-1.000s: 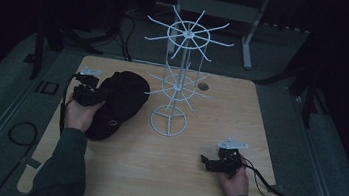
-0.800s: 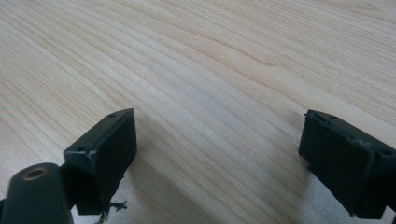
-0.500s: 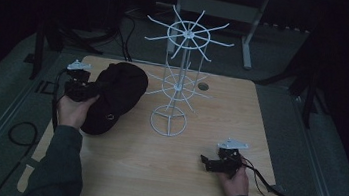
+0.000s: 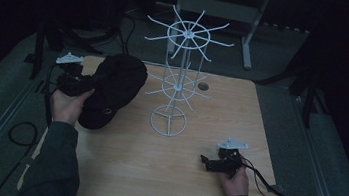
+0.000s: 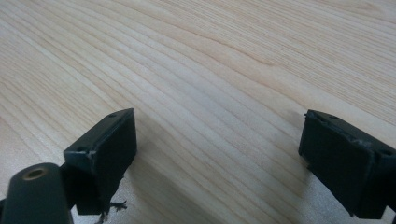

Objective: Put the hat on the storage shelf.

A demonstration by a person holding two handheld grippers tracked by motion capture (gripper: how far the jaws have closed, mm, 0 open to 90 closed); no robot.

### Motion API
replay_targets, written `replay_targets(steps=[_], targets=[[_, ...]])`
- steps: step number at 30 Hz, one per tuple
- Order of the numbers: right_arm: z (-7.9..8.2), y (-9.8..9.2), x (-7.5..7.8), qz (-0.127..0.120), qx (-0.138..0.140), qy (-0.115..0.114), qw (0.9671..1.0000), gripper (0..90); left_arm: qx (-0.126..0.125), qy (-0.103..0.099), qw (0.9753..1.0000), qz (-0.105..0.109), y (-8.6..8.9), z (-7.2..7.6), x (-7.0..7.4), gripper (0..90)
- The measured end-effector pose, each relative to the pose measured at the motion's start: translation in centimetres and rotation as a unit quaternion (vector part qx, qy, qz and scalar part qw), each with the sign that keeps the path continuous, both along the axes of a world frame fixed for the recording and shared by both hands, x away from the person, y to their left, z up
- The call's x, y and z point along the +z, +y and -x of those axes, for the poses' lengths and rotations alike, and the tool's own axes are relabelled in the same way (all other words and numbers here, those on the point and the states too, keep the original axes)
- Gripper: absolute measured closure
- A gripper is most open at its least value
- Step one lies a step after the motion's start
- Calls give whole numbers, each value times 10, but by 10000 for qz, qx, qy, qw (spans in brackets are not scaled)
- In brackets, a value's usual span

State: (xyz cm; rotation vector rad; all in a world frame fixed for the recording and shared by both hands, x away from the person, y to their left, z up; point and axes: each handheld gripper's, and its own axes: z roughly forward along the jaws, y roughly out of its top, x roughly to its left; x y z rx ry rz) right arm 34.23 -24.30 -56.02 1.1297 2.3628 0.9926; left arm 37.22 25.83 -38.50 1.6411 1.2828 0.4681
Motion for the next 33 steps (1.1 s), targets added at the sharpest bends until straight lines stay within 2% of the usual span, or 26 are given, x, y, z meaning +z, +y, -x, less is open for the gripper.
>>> replay_targets(steps=[13, 17, 25, 33], targets=[[0, 0, 0, -3, -7, -1, 10000, 110, -81, -158, 9997, 182, 9, 2, 13, 845], [0, 0, 0, -2, -4, 1, 10000, 110, -140, -242, 9990, 335, 12, 3, 16, 845], [0, 0, 0, 0, -5, -1, 10000, 110, -253, -333, 9980, 478, 16, 4, 23, 845], [0, 0, 0, 0, -1, -7, 10000, 110, -387, -368, 9976, 437, 17, 3, 32, 845]])
